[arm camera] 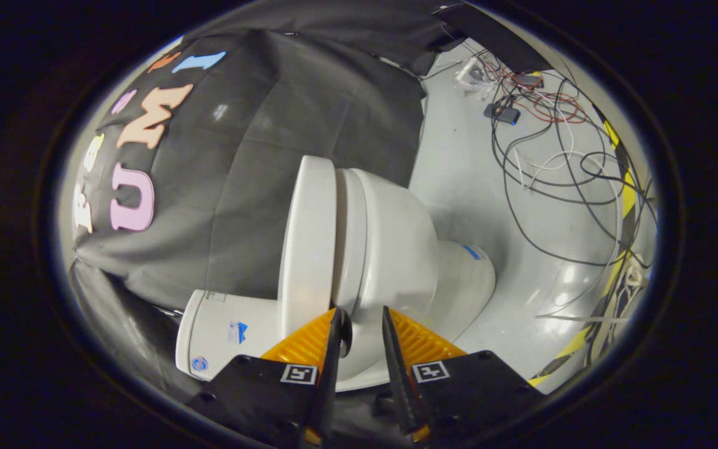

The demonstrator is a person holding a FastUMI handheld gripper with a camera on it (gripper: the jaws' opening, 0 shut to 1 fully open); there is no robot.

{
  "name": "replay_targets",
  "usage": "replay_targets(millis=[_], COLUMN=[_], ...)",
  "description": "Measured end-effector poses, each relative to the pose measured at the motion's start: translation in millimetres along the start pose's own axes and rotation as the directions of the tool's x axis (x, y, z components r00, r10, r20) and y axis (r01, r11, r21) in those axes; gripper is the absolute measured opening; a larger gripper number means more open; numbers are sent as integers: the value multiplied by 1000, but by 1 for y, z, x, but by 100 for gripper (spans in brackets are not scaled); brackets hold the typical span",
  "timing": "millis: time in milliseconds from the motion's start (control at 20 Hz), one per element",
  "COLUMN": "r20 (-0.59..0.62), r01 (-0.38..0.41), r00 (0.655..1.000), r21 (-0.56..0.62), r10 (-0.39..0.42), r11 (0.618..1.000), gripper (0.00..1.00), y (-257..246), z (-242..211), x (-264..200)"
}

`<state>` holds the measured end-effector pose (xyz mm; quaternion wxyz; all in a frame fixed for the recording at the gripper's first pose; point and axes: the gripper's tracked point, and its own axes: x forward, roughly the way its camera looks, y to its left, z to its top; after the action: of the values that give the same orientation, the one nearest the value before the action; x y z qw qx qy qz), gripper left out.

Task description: Open the toilet lid.

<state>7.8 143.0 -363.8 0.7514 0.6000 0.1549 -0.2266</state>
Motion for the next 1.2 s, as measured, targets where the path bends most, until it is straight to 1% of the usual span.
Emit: replay_targets(millis=[150,200,250,300,350,550,750,1000,1200], r20=[-13,-2,-5,5,7,-3,-20,-12,-2], r01=[-16,-16,-32,-28,-26,-1,49,64,92], r00=[1000,1000,999,1000,1000,1000,998,998,996], r21=[14,17,24,31,21,-43,-109,-143,-208], r10=[16,16,32,28,26,1,-52,-67,-94], r11=[1000,1000,999,999,999,999,993,988,974], gripper=[17,11,11,8,4,4,4,2,2], y=[6,5,9,11,11,16,20,38,59], z=[-3,-2,-4,-5,-4,-4,-4,2,3], x=[0,4,2,-4,2,2,-1,-8,-15])
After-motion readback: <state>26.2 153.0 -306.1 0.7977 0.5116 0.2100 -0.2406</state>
